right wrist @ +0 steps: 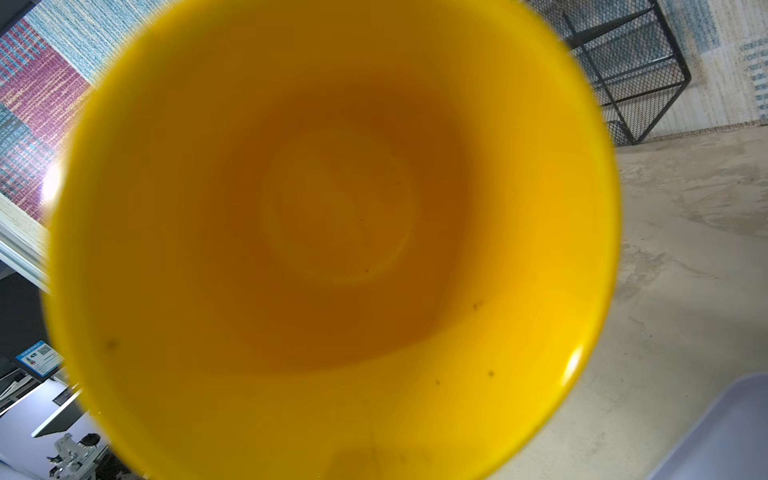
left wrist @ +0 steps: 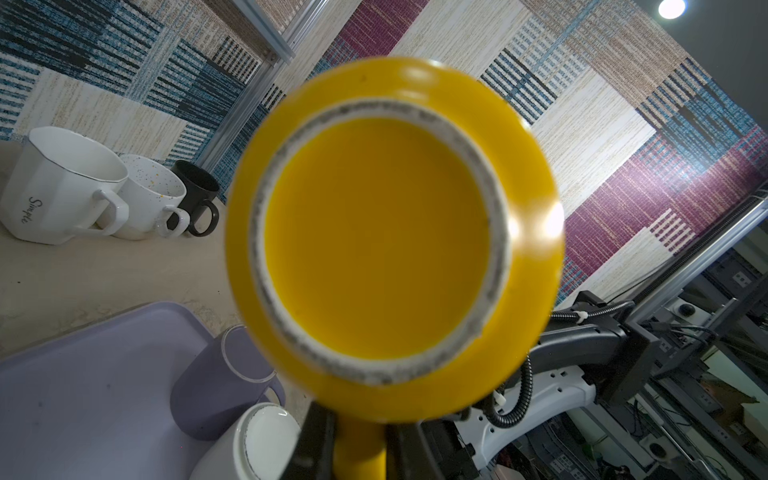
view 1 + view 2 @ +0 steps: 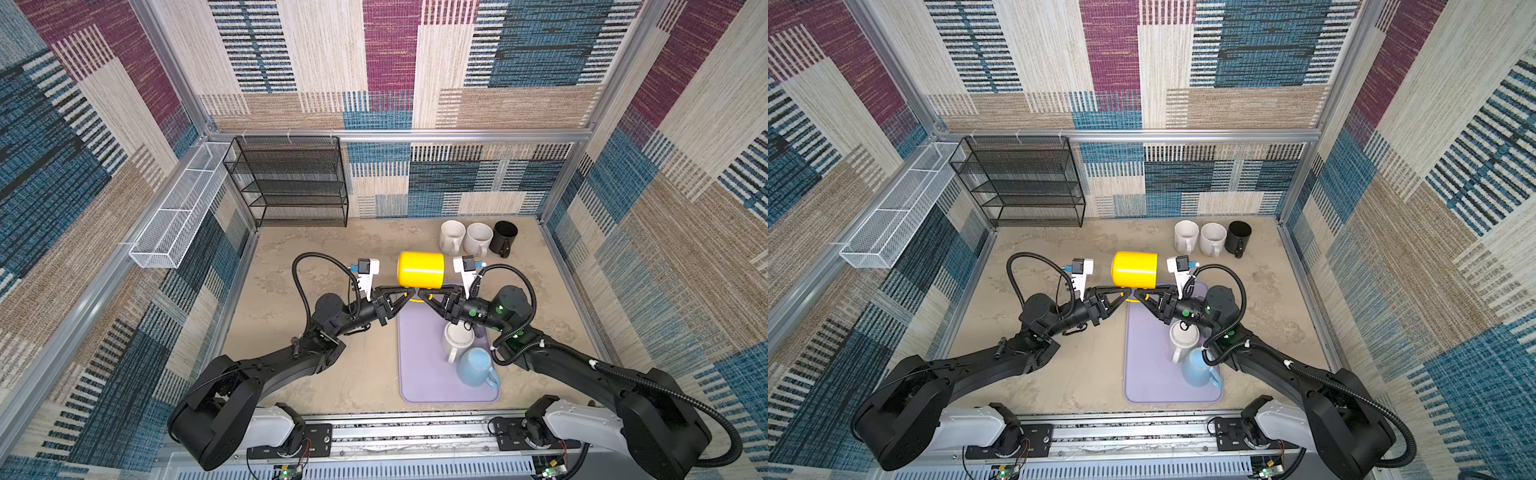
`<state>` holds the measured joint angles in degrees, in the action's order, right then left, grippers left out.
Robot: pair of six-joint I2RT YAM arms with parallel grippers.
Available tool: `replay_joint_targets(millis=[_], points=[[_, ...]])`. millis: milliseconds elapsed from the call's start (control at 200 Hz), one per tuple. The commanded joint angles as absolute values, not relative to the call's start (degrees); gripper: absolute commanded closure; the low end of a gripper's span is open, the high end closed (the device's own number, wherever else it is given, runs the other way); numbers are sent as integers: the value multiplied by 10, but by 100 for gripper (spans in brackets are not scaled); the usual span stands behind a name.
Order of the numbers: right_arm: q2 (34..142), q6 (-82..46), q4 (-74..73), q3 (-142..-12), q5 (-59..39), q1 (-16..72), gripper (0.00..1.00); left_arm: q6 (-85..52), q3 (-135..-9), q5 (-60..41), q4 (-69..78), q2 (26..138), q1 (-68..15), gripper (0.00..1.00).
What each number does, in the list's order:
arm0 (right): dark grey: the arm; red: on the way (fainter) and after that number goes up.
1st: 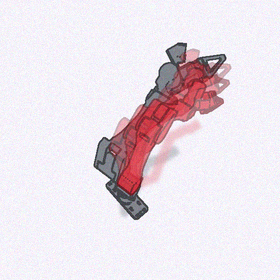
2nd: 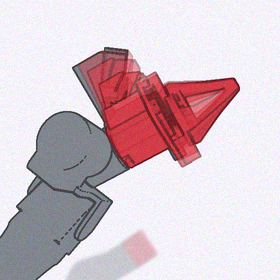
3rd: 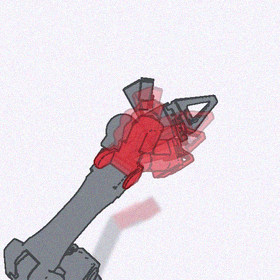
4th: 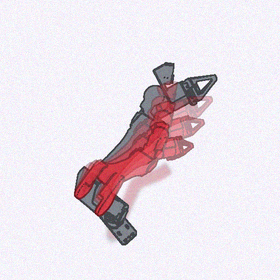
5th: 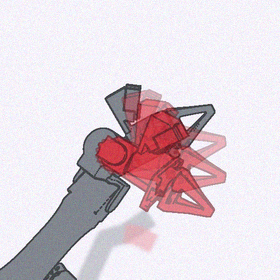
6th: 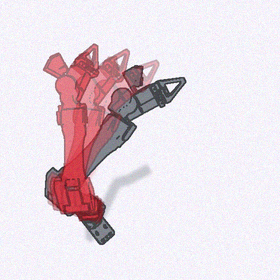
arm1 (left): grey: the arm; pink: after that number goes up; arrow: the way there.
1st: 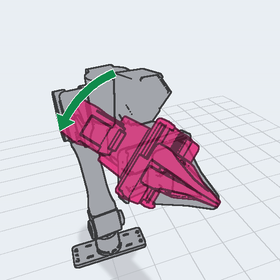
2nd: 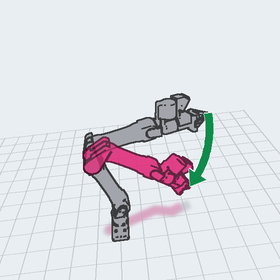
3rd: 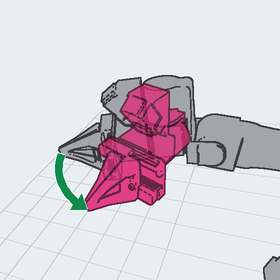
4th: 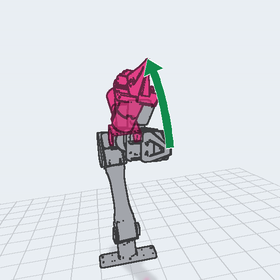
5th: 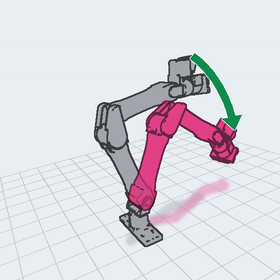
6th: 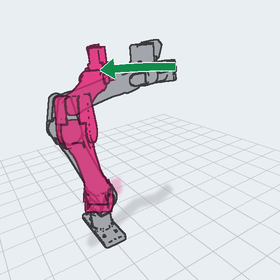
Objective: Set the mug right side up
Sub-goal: 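Close the right gripper on the yellow mug rim while the left gripper holds the handle, then open the left gripper while the right gripper carries the yellow mug toward the far mugs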
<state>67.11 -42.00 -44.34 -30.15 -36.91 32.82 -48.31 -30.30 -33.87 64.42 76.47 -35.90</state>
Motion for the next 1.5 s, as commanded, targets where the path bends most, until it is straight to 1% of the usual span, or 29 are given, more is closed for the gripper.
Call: replay_joint_targets(millis=[0, 140, 306, 356, 441, 521, 726, 877, 1017, 1232, 1373, 1393, 1493], points=[[671, -426, -494, -313, -382, 330, 73, -498, -308, -362, 692, 774, -359, 100], [674, -431, -503, -314, -378, 331, 73, -507, -309, -369, 710, 784, -359, 100], [674, -432, -507, -315, -375, 332, 78, -506, -310, -374, 712, 784, -359, 100], [673, -433, -508, -315, -376, 331, 81, -505, -309, -374, 711, 784, -359, 100], [674, -434, -511, -316, -376, 331, 89, -502, -309, -375, 708, 782, -359, 100], [675, -436, -511, -317, -375, 331, 100, -499, -310, -378, 704, 781, -359, 100], [671, -437, -507, -316, -367, 331, 100, -492, -309, -373, 685, 773, -359, 100], [665, -433, -496, -315, -360, 331, 100, -478, -308, -366, 656, 755, -359, 80], [658, -428, -484, -315, -352, 331, 100, -459, -304, -352, 621, 735, -359, 70], [653, -422, -469, -318, -344, 331, 100, -435, -303, -339, 569, 709, -359, 62], [646, -411, -444, -324, -333, 331, 100, -416, -307, -337, 525, 694, -359, 62], [645, -409, -441, -325, -331, 331, 100, -412, -307, -317, 515, 691, -359, 62], [640, -401, -420, -330, -321, 331, 100, -390, -314, -300, 463, 678, -359, 62]])
